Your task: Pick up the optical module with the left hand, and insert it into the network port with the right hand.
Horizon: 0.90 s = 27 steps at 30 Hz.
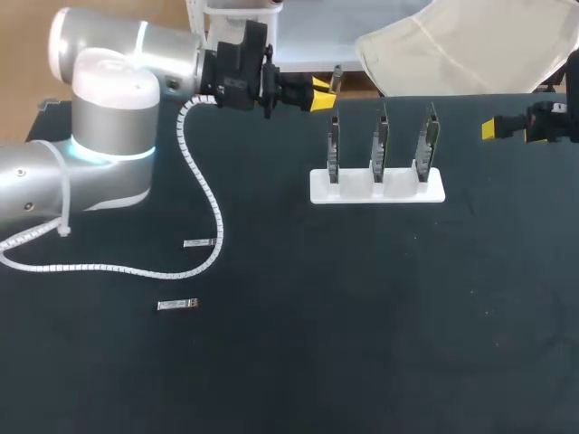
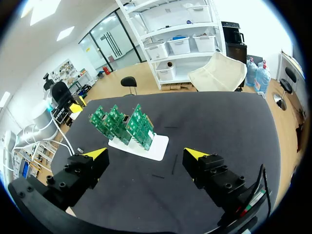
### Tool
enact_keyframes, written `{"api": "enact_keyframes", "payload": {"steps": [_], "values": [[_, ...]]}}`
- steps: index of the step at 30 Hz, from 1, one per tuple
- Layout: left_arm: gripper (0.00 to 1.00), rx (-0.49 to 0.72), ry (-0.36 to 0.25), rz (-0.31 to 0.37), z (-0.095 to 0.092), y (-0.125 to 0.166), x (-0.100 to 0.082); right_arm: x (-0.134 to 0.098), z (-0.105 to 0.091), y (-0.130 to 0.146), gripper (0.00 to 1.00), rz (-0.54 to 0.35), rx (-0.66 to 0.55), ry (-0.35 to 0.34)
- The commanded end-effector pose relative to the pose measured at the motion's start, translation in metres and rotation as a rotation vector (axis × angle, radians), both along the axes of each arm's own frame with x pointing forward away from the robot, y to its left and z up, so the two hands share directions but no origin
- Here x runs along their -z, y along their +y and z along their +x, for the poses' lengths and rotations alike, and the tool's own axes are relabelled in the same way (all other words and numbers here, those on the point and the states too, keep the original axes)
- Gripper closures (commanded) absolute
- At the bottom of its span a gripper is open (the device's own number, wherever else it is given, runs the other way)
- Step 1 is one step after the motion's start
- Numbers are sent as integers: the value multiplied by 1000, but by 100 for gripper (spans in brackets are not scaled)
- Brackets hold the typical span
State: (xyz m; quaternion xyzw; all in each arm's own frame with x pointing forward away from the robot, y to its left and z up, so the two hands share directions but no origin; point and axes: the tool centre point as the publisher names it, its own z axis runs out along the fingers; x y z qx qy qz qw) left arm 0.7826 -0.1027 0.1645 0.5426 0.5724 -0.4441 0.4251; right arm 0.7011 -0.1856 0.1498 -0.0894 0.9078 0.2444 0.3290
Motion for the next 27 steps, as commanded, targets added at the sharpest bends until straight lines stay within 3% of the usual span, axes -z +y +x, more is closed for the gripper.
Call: {"api": "enact_keyframes", "payload": {"steps": [1,27], "values": [[100,-9,10,-10,0,0,4,-1,-1,1,0,-4,5,0],[100,0,16,-47,-3,-6,8,-1,-1,1,0,-4,5,0]]}}
